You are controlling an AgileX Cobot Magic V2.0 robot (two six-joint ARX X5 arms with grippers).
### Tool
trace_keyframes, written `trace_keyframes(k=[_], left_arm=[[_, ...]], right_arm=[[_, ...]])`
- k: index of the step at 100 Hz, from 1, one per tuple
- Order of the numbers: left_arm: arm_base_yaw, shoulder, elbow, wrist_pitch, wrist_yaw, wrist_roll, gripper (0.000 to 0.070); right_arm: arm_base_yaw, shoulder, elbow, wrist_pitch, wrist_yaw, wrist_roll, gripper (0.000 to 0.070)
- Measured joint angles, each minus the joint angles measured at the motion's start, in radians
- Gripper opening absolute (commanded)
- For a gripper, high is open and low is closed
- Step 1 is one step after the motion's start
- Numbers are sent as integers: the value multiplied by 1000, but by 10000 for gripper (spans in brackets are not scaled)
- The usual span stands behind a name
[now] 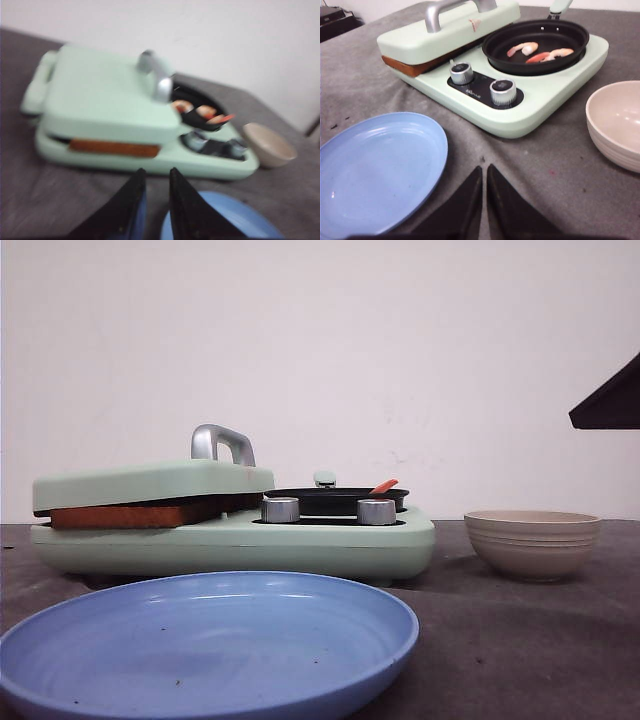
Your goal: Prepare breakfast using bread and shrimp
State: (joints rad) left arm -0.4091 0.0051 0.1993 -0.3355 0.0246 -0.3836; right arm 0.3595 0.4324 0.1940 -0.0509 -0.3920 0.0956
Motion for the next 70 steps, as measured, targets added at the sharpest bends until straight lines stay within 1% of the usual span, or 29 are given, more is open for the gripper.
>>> trace_keyframes(k=[31,70], left_arm=[[0,0,0,-17,0,-65,1],[0,0,0,-17,0,-76,1]], right_arm=[[0,0,0,-9,2,20,8],[0,0,0,-9,2,26,8]])
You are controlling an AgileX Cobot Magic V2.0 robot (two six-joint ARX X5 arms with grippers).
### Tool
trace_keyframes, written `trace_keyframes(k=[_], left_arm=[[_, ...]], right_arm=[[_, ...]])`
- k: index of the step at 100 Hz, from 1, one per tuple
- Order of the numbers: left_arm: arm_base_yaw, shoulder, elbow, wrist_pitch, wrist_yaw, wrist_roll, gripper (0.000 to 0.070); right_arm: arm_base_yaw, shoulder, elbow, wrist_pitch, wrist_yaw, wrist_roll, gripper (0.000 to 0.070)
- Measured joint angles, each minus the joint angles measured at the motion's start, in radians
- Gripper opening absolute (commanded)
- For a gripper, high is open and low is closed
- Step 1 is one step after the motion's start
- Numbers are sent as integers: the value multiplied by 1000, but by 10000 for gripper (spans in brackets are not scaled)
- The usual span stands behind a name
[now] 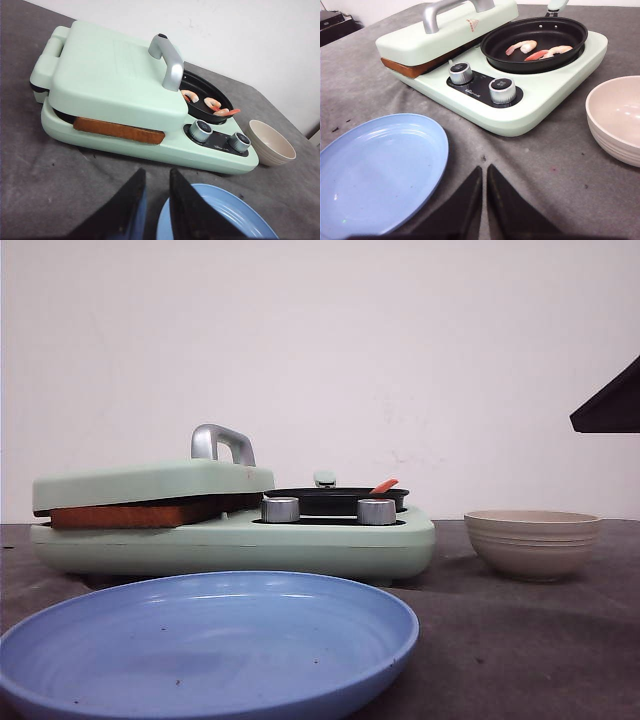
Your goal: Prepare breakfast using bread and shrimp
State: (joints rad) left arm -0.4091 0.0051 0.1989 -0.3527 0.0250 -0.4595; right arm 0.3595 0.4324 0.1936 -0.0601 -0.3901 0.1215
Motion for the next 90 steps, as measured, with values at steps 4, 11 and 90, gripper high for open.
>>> trace_keyframes(k=[4,11,90], left_arm=[[0,0,0,0,0,0,1],[0,0,0,0,0,0,1],[213,1,-168,316,-96,347,0]], right_arm=[[0,0,0,0,0,0,8],[0,0,0,0,0,0,8],[0,0,0,0,0,6,8]])
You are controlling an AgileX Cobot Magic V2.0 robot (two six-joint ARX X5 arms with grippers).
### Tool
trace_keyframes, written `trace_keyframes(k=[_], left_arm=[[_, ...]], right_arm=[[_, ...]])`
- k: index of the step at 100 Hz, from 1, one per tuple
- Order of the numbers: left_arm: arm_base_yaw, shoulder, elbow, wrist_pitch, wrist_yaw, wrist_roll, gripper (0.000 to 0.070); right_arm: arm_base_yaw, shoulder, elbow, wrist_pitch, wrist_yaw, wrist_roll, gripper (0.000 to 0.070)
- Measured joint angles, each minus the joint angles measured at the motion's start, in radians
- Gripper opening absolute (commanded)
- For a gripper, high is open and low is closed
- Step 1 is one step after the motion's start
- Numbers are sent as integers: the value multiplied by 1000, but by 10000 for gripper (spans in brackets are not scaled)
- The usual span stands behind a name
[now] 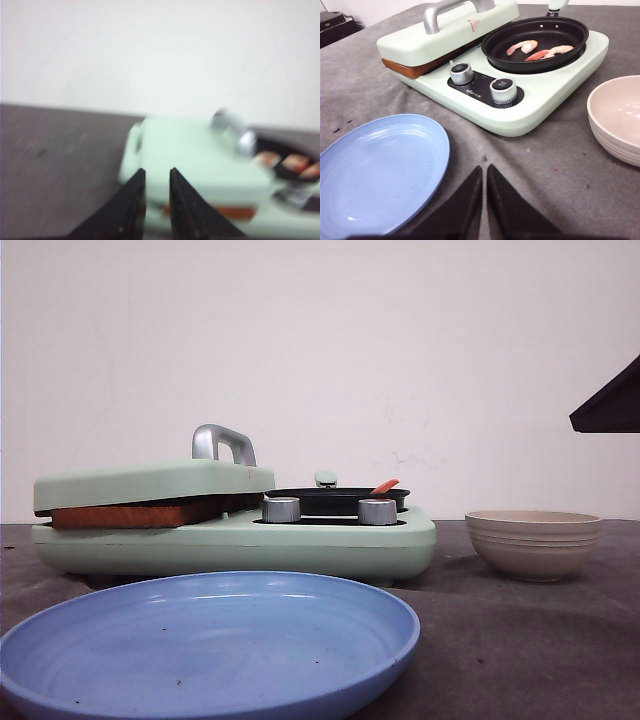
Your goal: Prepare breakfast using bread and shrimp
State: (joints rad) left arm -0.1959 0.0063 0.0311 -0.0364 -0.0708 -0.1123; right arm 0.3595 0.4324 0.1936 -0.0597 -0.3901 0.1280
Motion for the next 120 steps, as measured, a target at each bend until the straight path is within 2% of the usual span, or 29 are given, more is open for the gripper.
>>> trace_keyframes(k=[19,61,120], left_arm=[[82,-3,1,-149,1,48,0],[89,-2,1,-148,32,51,0],[89,-2,1,-148,33,51,0]], right_arm=[[0,0,0,1,0,0,8],[0,0,0,2,0,0,8],[0,0,0,2,0,0,8]])
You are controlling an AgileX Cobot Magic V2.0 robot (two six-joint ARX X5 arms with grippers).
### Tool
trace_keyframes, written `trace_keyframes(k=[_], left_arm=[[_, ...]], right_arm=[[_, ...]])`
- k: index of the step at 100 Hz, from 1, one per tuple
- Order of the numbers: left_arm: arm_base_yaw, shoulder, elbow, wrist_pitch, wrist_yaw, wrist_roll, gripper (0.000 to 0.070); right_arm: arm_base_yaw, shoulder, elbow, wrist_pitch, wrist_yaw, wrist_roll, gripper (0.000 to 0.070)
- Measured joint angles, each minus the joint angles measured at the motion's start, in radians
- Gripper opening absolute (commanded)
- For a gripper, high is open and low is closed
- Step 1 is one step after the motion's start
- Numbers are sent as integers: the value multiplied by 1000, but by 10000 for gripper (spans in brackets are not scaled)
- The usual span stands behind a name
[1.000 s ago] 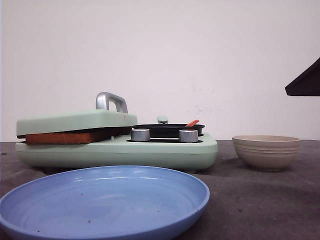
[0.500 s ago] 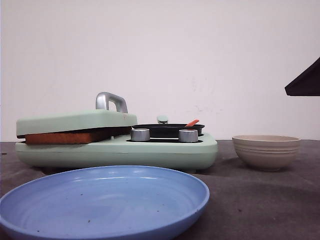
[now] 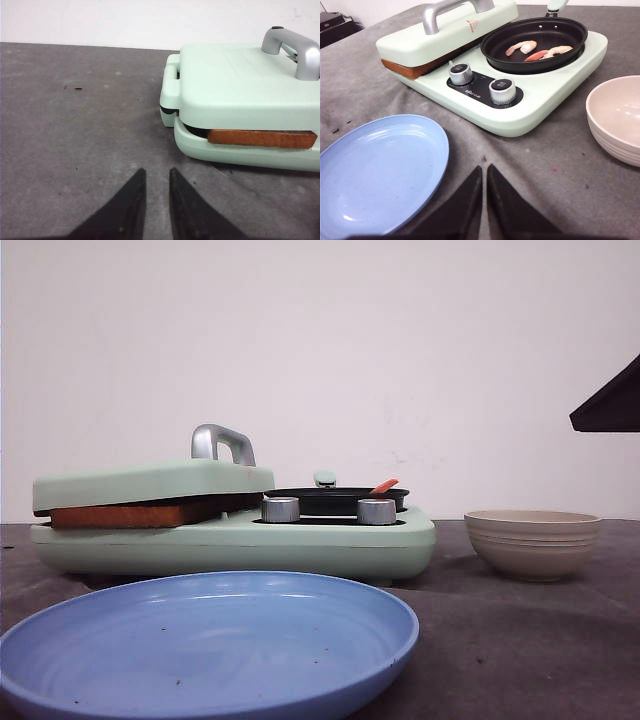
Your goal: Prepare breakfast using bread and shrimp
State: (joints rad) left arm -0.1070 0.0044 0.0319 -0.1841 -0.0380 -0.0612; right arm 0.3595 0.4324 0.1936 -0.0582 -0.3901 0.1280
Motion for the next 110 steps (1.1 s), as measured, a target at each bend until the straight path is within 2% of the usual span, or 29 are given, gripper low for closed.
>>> trace_keyframes(k=[15,25,32,45,51,65,82,110], left_arm=[[0,0,0,0,0,0,0],[0,0,0,0,0,0,0],[0,0,0,0,0,0,0],[0,0,0,0,1,0,0],[0,0,0,0,1,0,0],[0,0,0,0,1,0,0],[0,0,0,0,3,0,0],[0,1,0,0,3,0,0]], right_arm=[[0,-3,0,-3,5,0,8],[-2,-58,-2,-23,54,0,8],[-17,-129,-2,-28,141,-12,8],[-87,-267,-10,-26,382,-91,8],[-127,-322,-30,-31,443,-118,8],[-206,-420,-92,-111,452,-141,8],[-244,-426,-174,-122,412,-148,8],[-261,-428,-174,-124,438,-146,8]])
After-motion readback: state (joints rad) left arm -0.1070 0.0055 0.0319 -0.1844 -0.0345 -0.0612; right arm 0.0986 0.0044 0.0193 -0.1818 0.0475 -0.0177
